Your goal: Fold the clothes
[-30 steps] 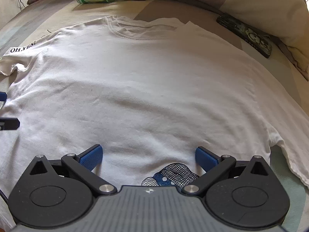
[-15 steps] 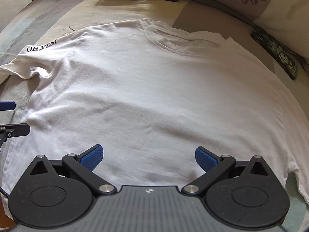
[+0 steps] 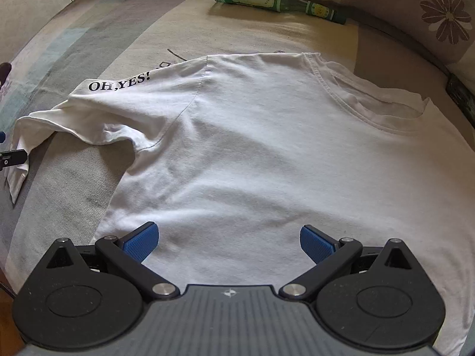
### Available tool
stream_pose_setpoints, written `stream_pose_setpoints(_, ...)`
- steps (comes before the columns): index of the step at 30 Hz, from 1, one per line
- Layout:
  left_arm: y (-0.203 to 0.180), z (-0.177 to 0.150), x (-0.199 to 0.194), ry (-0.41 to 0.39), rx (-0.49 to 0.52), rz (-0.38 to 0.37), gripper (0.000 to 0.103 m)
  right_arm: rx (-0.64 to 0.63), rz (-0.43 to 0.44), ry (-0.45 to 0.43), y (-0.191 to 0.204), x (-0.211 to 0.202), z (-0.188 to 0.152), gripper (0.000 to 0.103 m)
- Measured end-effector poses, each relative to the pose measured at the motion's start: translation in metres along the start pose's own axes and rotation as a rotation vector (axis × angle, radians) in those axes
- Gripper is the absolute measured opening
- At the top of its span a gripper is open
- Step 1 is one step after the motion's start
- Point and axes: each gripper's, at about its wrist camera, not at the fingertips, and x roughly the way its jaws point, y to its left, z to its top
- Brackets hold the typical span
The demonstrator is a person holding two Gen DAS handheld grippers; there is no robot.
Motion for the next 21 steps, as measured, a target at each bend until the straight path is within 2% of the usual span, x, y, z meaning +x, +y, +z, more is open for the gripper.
stream_pose_setpoints(3,0.019,-0.005,0.007,0.023,-0.034,0.014,0.101,-0.01,0.006,0.006,0.011,0.003,0.002,0.103)
stream_pose_setpoints(8,0.038,-0.018,0.015,0.057,-0.097,0.009,0.101,-0.1,0.026,0.01,0.034,0.007,0.007,0.103)
stream_pose_setpoints(11,0.041,-0.024,0.013,0.051,-0.059,-0.021,0.097,-0.16,0.043,0.016,0.049,0.009,0.012,0.103)
stream_pose_setpoints(13,0.045,-0.027,0.011,0.048,-0.04,-0.041,0.086,-0.181,0.052,0.015,0.057,0.009,0.015,0.103)
stream_pose_setpoints(18,0.066,-0.03,0.004,0.059,-0.067,-0.091,0.083,-0.206,0.064,0.015,0.07,0.011,0.02,0.103)
stream_pose_setpoints(21,0.072,-0.034,0.0,0.075,-0.05,-0.077,0.082,-0.226,0.069,0.015,0.074,0.013,0.02,0.103)
